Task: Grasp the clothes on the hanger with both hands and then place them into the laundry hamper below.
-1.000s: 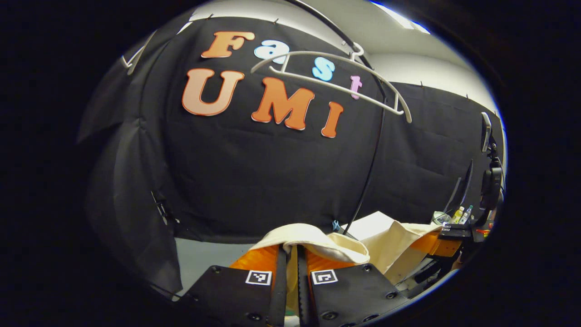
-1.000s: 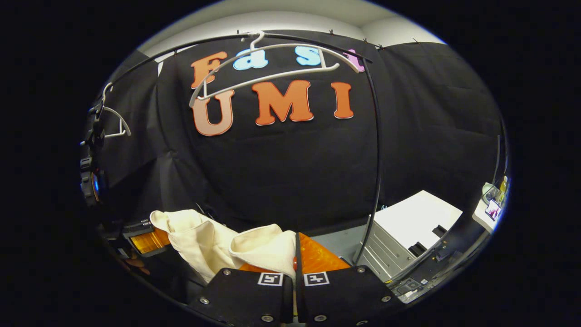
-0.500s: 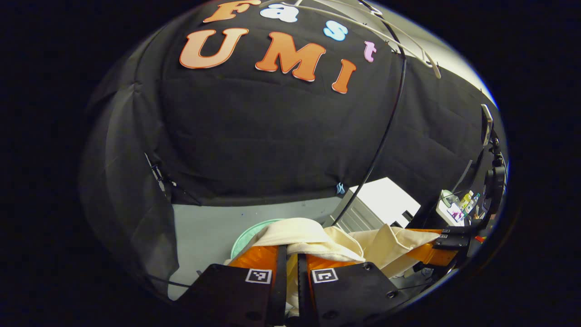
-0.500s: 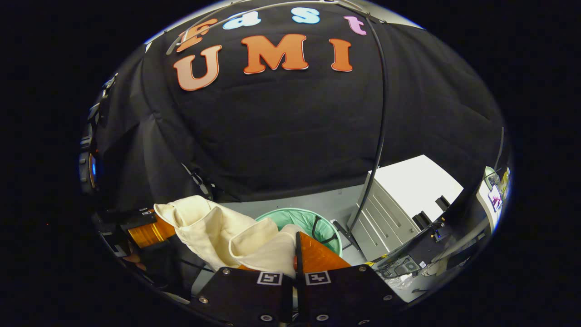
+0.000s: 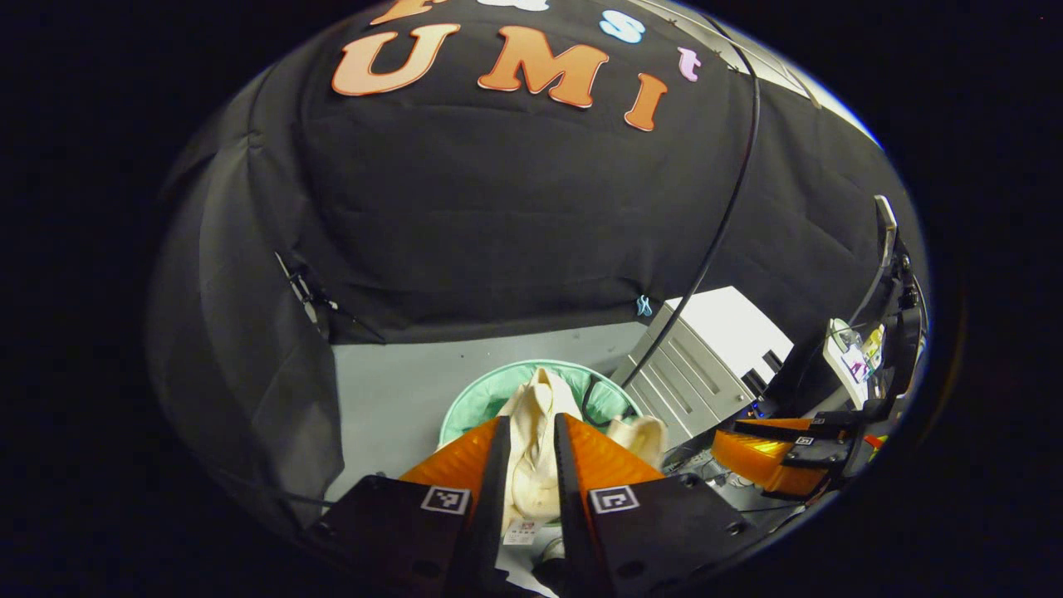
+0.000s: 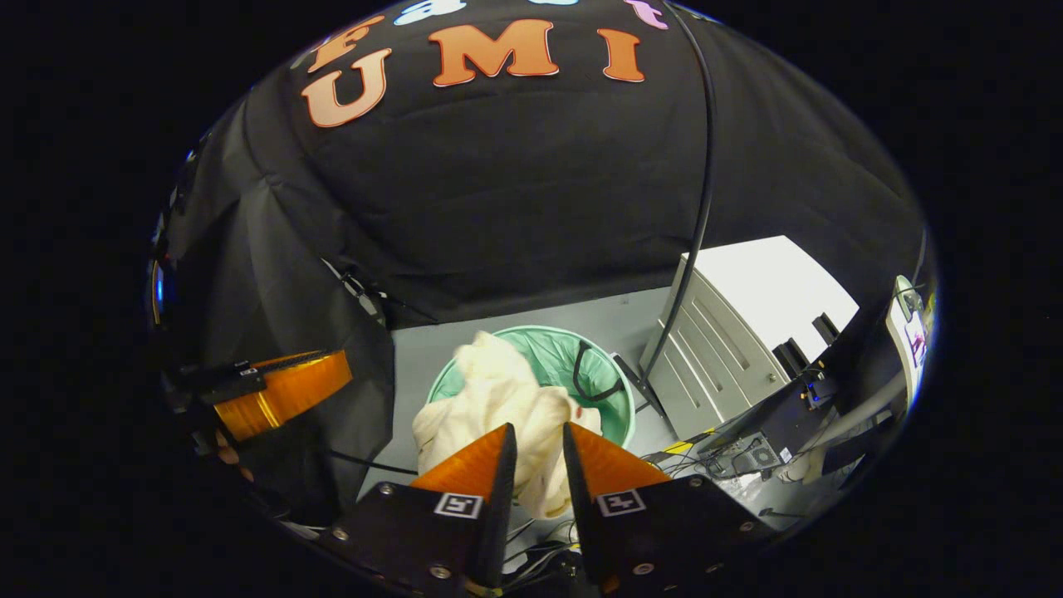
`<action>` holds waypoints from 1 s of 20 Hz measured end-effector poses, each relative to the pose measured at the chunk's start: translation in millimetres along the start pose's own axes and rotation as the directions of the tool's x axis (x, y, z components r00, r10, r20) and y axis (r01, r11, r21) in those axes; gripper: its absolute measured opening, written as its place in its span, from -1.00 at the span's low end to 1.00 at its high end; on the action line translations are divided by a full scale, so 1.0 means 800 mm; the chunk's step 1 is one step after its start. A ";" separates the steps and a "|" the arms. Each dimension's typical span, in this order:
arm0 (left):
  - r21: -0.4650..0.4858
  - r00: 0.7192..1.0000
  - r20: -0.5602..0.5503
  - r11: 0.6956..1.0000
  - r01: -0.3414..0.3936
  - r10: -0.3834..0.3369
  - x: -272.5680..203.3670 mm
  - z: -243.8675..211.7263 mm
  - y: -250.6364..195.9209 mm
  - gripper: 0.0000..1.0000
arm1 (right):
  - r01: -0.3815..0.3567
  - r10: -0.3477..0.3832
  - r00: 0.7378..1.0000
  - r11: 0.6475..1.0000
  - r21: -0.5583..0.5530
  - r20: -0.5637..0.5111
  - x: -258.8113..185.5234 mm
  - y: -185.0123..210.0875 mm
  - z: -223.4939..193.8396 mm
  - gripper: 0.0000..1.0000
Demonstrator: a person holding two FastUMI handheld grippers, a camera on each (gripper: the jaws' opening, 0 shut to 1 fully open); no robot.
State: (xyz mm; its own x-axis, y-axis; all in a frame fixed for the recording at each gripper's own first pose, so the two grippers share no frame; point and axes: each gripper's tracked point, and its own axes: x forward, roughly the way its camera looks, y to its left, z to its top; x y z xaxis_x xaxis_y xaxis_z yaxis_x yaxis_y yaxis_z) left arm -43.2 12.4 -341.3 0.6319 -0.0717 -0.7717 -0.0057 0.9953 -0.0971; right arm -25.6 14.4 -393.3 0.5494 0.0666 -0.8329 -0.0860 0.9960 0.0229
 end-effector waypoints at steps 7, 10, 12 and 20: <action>-0.025 0.998 -0.058 0.999 -0.037 0.036 -0.007 -0.034 0.023 1.00 | 0.017 -0.016 0.997 1.000 0.013 -0.075 0.002 -0.007 -0.038 0.67; -0.019 0.997 -0.036 0.998 -0.062 0.061 -0.017 -0.032 0.029 0.96 | 0.011 -0.009 0.996 1.000 0.025 -0.088 0.001 -0.006 -0.045 0.87; -0.018 0.998 -0.001 0.998 -0.066 0.066 -0.031 -0.022 0.031 0.96 | -0.001 0.002 0.998 1.000 0.021 -0.063 -0.006 -0.002 -0.040 0.87; -0.005 0.970 0.239 0.999 -0.049 0.049 -0.107 0.072 0.019 0.96 | 0.007 -0.012 0.988 0.999 0.032 0.156 -0.064 -0.007 0.044 0.87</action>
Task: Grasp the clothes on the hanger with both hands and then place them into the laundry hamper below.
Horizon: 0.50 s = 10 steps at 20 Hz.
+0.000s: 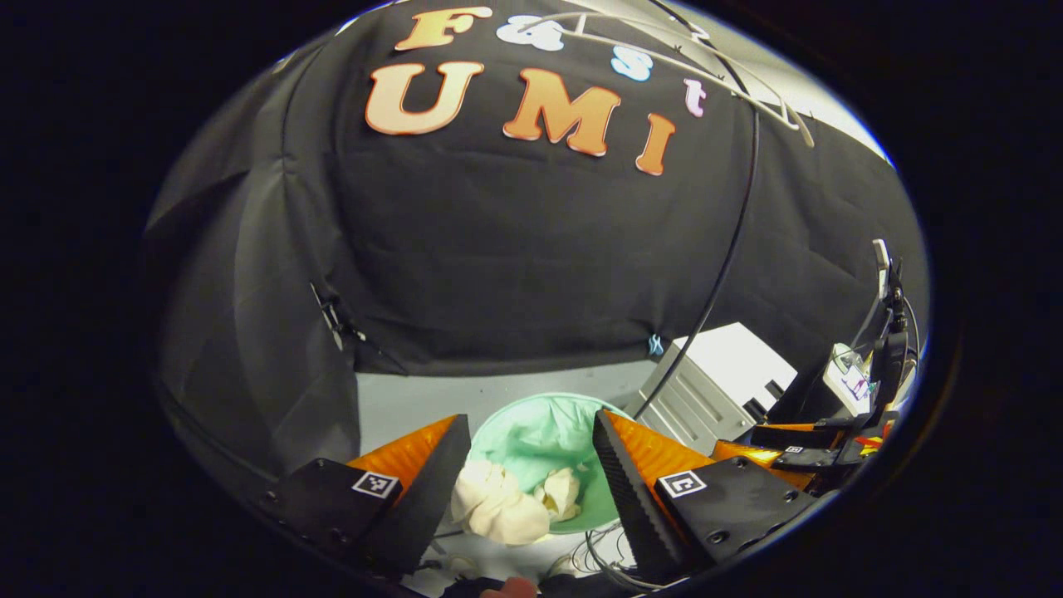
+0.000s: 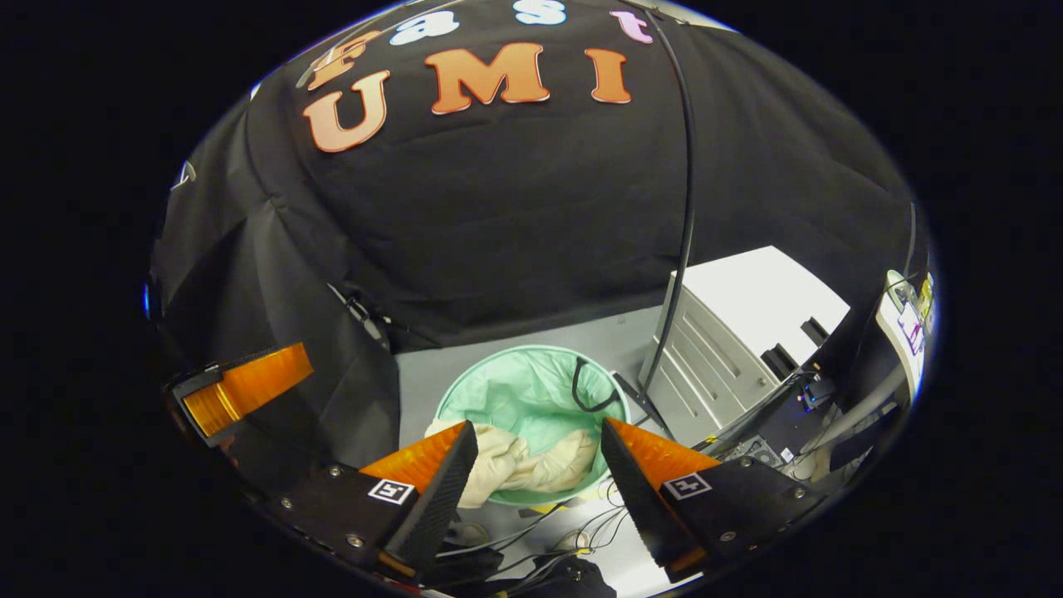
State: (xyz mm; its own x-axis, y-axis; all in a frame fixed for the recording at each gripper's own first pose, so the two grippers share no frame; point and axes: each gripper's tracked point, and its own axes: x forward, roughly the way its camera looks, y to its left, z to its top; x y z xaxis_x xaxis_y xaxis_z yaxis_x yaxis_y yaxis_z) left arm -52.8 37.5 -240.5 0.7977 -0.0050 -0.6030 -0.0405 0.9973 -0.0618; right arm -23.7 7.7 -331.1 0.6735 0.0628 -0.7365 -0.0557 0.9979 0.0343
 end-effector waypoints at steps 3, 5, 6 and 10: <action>0.007 0.996 0.087 1.000 -0.011 0.010 -0.016 0.039 0.001 0.96 | 0.009 -0.009 0.996 1.000 -0.008 0.084 -0.019 -0.005 0.042 0.87; -0.002 0.989 0.147 1.000 -0.008 0.008 -0.027 0.070 0.000 1.00 | 0.013 -0.012 0.990 1.000 -0.003 0.138 -0.035 -0.006 0.070 0.87; -0.011 0.984 0.177 1.000 -0.003 0.005 -0.034 0.085 -0.001 1.00 | 0.018 -0.017 0.986 1.000 -0.002 0.166 -0.045 -0.008 0.085 0.86; -0.006 0.959 0.282 1.000 -0.013 0.014 -0.062 0.132 0.000 0.94 | 0.023 -0.023 0.961 1.000 0.003 0.275 -0.081 -0.009 0.143 0.86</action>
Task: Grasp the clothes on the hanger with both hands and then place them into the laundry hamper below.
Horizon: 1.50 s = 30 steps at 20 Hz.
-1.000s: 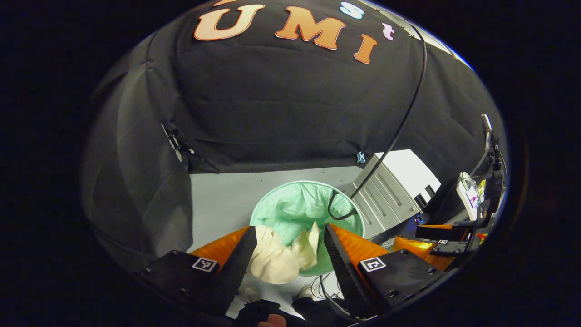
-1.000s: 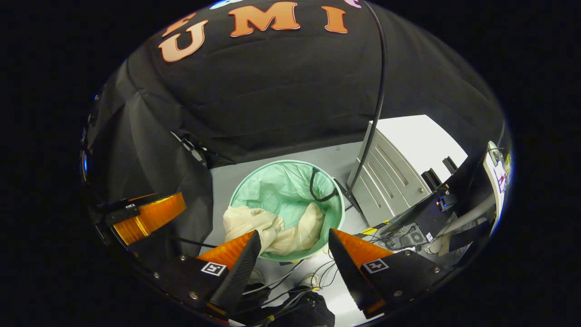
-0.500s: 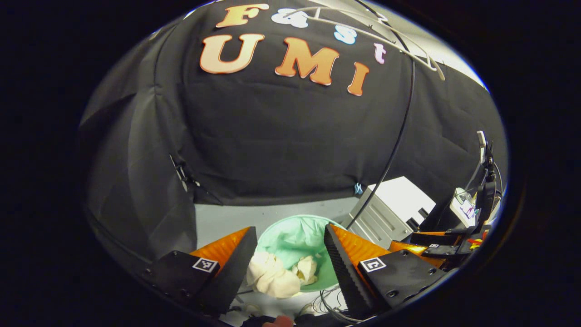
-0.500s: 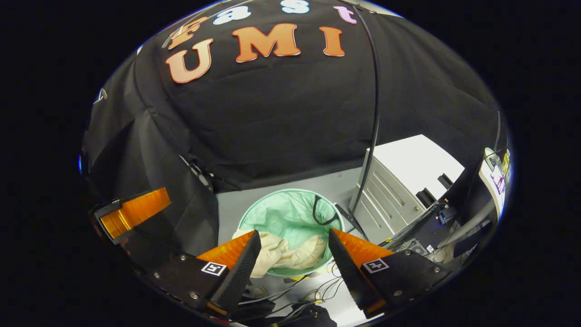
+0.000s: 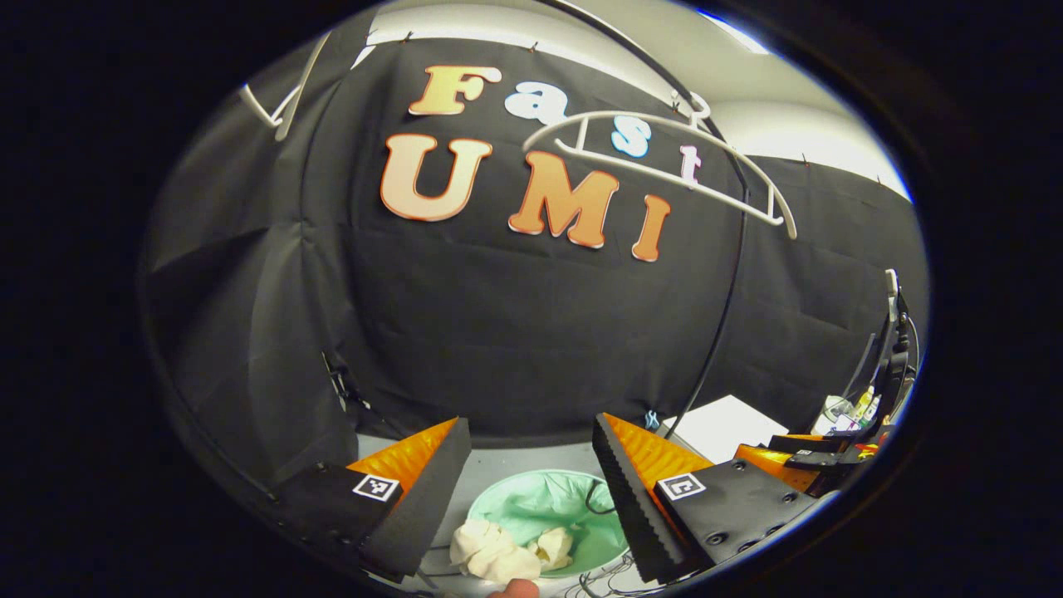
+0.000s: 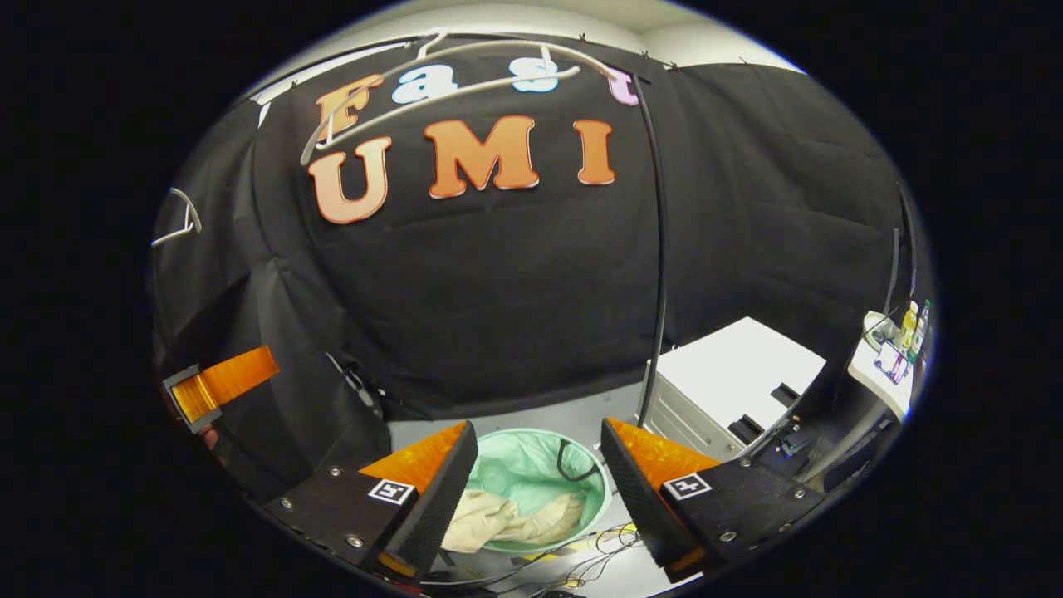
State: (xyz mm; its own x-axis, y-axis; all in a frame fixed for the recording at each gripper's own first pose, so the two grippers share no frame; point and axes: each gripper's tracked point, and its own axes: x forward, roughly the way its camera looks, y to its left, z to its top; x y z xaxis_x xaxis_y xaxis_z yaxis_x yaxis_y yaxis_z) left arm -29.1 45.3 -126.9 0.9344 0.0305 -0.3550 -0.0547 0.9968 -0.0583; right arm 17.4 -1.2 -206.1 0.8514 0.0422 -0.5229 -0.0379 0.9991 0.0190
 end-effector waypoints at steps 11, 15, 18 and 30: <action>0.046 0.983 0.184 0.999 0.017 -0.025 -0.029 0.101 -0.013 0.94 | -0.026 0.030 0.954 0.999 -0.018 0.299 -0.084 0.008 0.137 0.85; 0.044 0.971 0.240 0.999 0.013 -0.023 -0.043 0.132 -0.017 0.94 | -0.012 0.014 0.929 1.000 -0.008 0.370 -0.110 -0.004 0.177 0.86; 0.045 0.963 0.268 0.999 0.016 -0.028 -0.046 0.149 -0.020 0.91 | -0.017 0.016 0.916 1.000 -0.001 0.400 -0.127 -0.005 0.193 0.85; 0.016 0.931 0.365 1.000 0.007 -0.012 -0.062 0.190 -0.017 1.00 | -0.056 0.071 0.851 0.997 -0.043 0.520 -0.162 0.015 0.239 0.85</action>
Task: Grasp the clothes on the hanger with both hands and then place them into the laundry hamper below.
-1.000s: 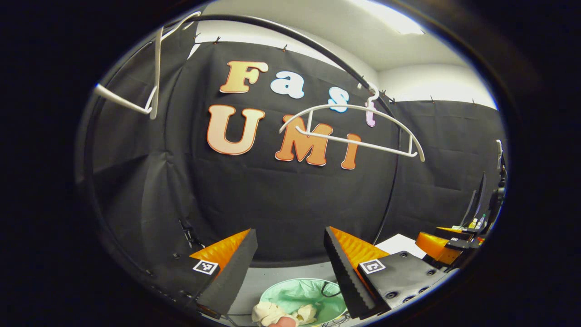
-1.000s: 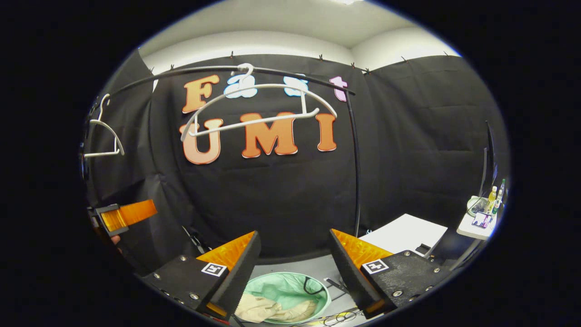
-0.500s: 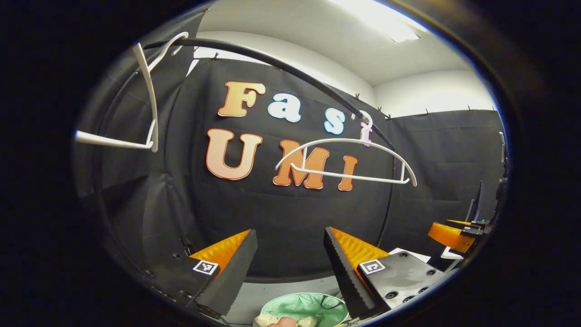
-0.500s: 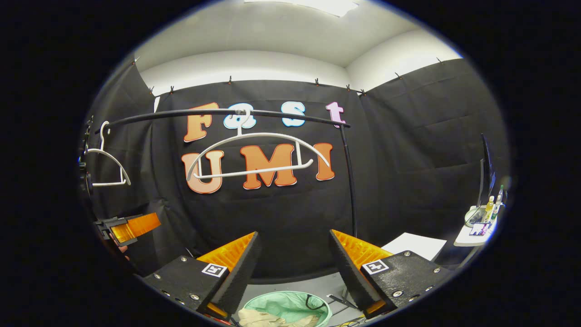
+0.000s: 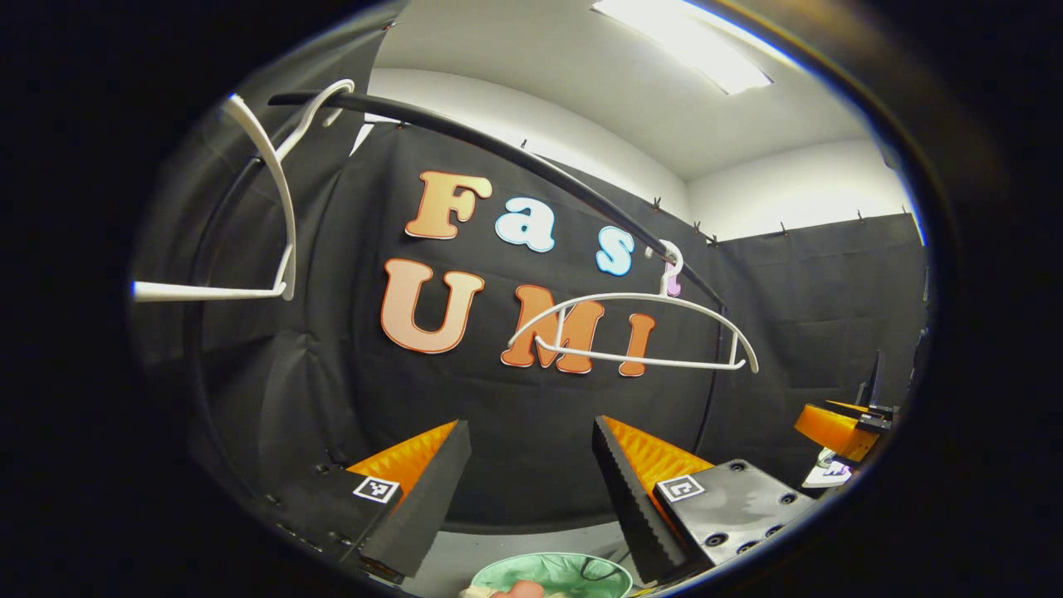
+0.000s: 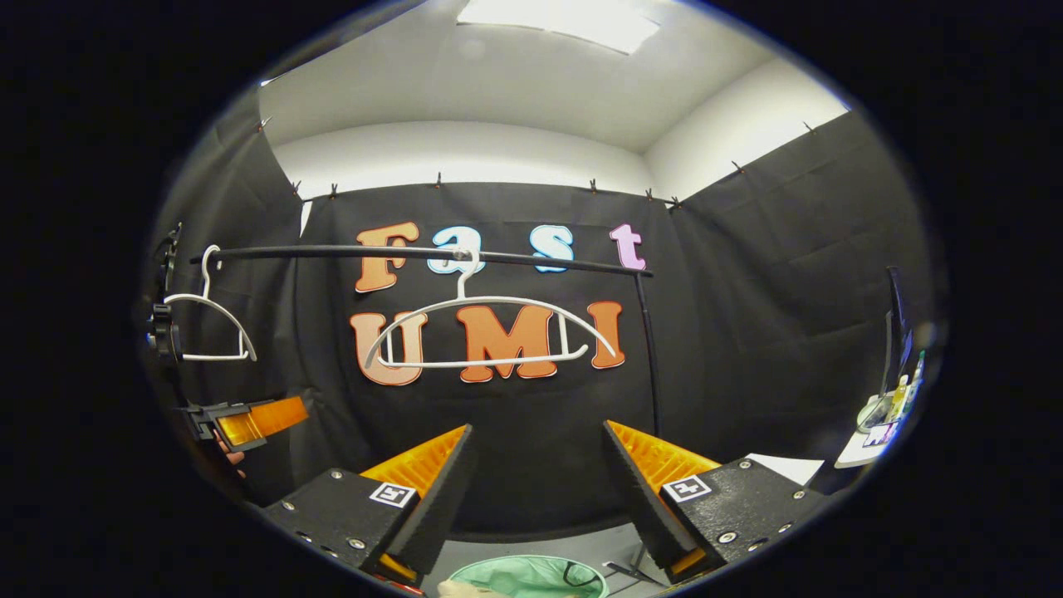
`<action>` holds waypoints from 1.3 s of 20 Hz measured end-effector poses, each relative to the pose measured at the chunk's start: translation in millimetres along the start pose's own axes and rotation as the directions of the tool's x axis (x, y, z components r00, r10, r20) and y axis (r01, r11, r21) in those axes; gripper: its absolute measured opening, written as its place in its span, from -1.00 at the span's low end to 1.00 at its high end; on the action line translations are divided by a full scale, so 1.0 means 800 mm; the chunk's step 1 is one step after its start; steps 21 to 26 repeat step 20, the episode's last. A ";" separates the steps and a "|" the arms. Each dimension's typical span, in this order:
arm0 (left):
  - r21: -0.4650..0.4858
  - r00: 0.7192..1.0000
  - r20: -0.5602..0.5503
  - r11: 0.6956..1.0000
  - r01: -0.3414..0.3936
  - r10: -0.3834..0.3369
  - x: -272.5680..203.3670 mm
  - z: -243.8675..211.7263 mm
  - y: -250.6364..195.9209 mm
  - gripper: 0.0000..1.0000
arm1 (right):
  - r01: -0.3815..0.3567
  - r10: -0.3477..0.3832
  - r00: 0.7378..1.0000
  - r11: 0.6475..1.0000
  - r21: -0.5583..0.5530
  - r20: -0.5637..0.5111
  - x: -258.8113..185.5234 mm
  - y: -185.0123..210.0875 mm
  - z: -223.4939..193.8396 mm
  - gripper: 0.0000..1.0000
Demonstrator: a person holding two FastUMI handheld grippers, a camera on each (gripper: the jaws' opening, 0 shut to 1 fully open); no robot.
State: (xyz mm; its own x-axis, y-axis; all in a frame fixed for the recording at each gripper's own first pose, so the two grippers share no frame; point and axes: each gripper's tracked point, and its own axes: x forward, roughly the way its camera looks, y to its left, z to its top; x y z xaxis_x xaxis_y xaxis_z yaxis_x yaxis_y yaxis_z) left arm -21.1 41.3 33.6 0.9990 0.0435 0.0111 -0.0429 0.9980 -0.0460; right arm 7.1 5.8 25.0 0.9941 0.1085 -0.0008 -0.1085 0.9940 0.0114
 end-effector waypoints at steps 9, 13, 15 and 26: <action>0.014 0.999 0.004 0.999 -0.048 0.048 -0.007 0.002 0.013 0.97 | -0.006 0.006 1.000 1.000 0.008 -0.003 0.001 0.003 0.000 0.85; 0.005 0.999 0.005 0.999 -0.047 0.047 -0.005 0.001 0.012 0.87 | -0.007 0.007 1.000 1.000 0.007 -0.015 0.005 0.004 -0.007 0.85; 0.004 0.999 0.000 0.999 -0.050 0.050 -0.004 -0.001 0.013 0.94 | -0.007 0.007 1.000 1.000 0.006 -0.015 0.006 0.004 -0.007 0.85; 0.001 0.999 -0.013 0.999 -0.041 0.041 -0.006 -0.003 0.011 0.94 | -0.012 0.013 1.000 1.000 0.006 -0.026 0.007 0.007 -0.013 0.85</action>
